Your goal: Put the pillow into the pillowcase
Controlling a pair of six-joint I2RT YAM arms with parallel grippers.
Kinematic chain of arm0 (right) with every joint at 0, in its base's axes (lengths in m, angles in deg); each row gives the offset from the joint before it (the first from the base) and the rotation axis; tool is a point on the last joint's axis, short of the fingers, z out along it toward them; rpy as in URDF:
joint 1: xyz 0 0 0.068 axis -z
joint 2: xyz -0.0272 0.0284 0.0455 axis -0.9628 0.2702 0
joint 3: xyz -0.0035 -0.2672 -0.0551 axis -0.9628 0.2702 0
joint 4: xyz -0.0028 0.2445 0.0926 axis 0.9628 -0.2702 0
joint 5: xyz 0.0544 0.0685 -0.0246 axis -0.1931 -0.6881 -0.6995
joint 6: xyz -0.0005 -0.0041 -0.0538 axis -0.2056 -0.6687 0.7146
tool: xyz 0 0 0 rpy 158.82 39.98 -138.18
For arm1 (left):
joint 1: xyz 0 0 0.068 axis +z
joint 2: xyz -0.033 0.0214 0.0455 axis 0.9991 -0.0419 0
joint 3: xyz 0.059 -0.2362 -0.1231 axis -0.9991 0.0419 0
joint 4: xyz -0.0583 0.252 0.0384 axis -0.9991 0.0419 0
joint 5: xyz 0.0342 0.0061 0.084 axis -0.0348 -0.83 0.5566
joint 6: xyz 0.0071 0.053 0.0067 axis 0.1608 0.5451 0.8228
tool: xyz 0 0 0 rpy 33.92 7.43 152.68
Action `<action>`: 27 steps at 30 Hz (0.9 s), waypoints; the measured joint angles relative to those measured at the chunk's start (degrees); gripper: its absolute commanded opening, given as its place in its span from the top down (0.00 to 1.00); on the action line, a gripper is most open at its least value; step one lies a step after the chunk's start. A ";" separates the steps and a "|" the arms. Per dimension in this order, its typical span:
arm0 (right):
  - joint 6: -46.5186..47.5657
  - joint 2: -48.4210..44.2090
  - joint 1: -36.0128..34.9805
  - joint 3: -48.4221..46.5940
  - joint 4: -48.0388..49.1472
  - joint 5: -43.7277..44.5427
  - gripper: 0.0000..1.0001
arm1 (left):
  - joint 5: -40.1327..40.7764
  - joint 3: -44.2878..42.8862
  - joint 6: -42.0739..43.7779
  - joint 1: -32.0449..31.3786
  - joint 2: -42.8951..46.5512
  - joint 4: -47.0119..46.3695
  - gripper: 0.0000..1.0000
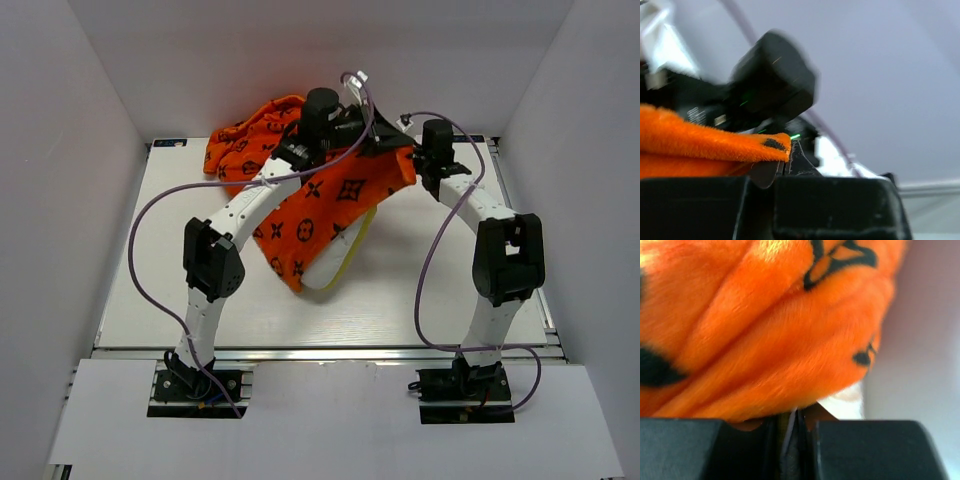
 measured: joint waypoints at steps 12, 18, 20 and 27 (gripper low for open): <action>32.81 1.57 18.34 1.29 -21.68 10.69 0.14 | 10.95 -2.19 17.38 -0.31 0.66 25.46 0.17; 48.13 -3.39 20.87 1.09 -30.12 13.99 0.11 | 19.26 -5.81 29.40 1.44 8.98 34.16 0.14; 53.83 -6.78 20.20 1.11 -31.91 12.52 0.11 | 22.10 0.39 33.81 1.88 15.19 37.09 0.14; 90.58 -29.83 18.58 12.63 -37.38 -5.22 0.11 | 30.95 35.41 45.07 -5.79 35.19 41.03 0.14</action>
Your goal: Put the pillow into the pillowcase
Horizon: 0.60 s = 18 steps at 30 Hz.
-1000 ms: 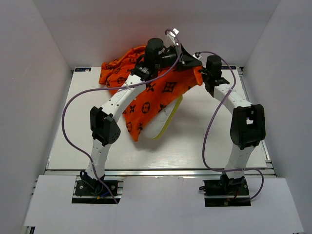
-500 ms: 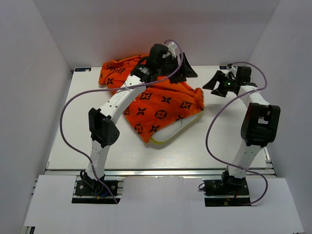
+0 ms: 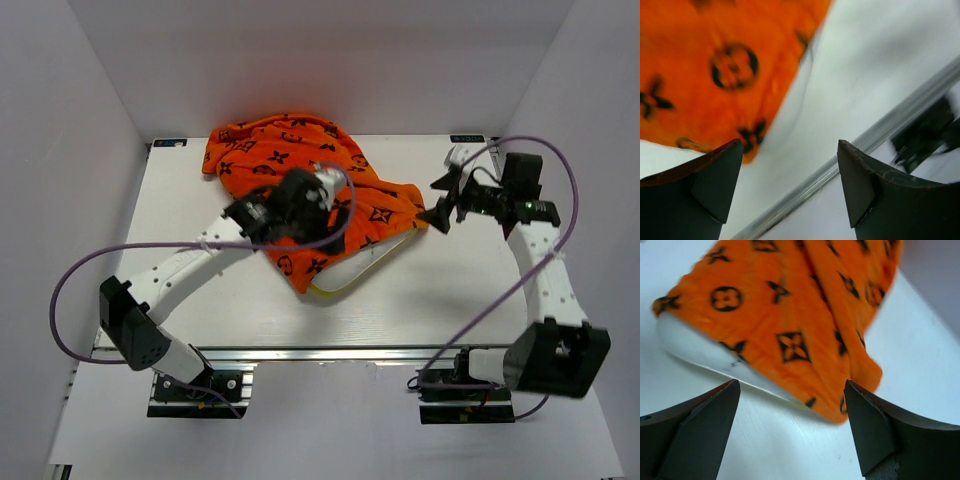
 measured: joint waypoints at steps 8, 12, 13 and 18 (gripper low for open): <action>15.15 -11.13 -10.69 14.69 -5.46 -5.90 0.11 | 12.63 20.90 4.83 -12.92 2.43 -3.06 0.14; 14.27 -11.30 -11.96 16.92 -5.84 -5.66 0.11 | 20.11 20.90 6.97 -13.05 1.18 -7.45 0.15; 13.99 -11.45 -12.22 16.98 -5.77 -5.66 0.11 | 22.29 20.68 7.43 -13.03 0.35 -8.59 0.15; 12.31 -12.85 -12.72 17.09 -5.46 -5.66 0.11 | 28.09 18.01 10.08 -13.00 -6.38 -11.93 0.18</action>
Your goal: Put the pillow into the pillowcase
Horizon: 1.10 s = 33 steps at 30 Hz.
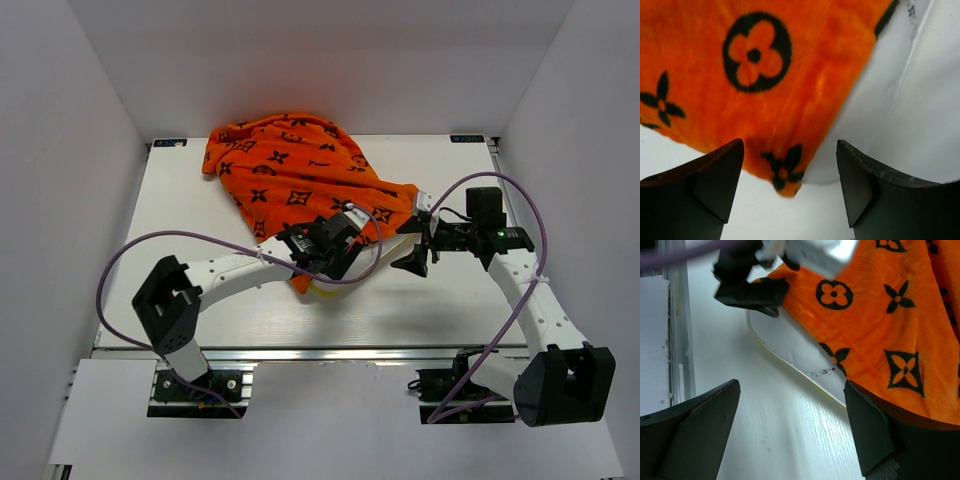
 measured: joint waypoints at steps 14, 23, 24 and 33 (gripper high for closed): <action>-0.11 -2.97 -0.92 2.56 -0.57 0.76 0.11 | 5.03 -1.57 2.08 -0.17 -4.13 -1.64 0.59; 0.44 -5.27 -5.20 5.07 -0.96 2.27 0.11 | 4.66 -2.95 0.55 3.69 -2.86 -1.05 1.00; -0.66 -6.05 -6.01 5.92 -0.15 2.75 0.11 | 3.54 -3.52 -0.04 4.79 -2.86 -0.35 1.00; -10.62 -17.57 -25.07 25.22 21.70 20.70 0.11 | -20.22 -26.69 -7.41 12.48 -3.30 4.74 1.00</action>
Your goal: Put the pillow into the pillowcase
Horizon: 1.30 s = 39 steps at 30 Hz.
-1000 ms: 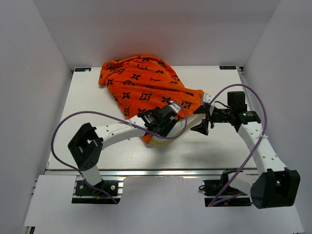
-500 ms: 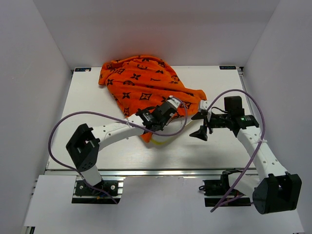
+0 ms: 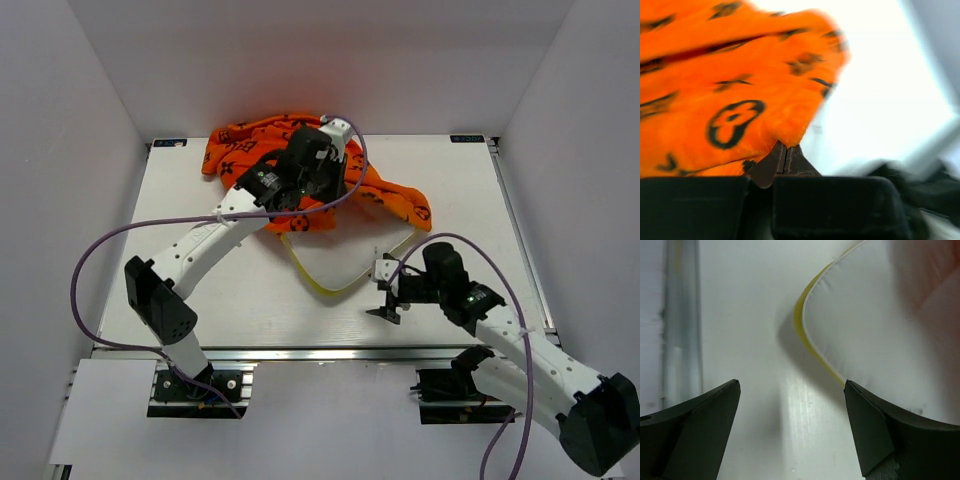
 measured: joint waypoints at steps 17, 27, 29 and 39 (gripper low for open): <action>18.27 33.03 -6.51 -2.34 31.65 24.48 0.14 | -18.67 -6.64 -8.59 0.94 2.64 4.57 1.00; 21.79 27.63 -5.01 -1.09 32.41 33.20 0.11 | -18.58 -4.04 -9.66 3.19 4.92 4.33 1.00; 21.57 22.12 -4.68 -1.01 29.44 33.14 0.11 | -18.60 -4.04 -9.66 3.82 4.92 4.31 1.00; 19.47 21.16 -3.52 2.60 24.17 34.93 0.11 | -21.66 -5.77 -10.27 5.35 4.37 4.00 1.00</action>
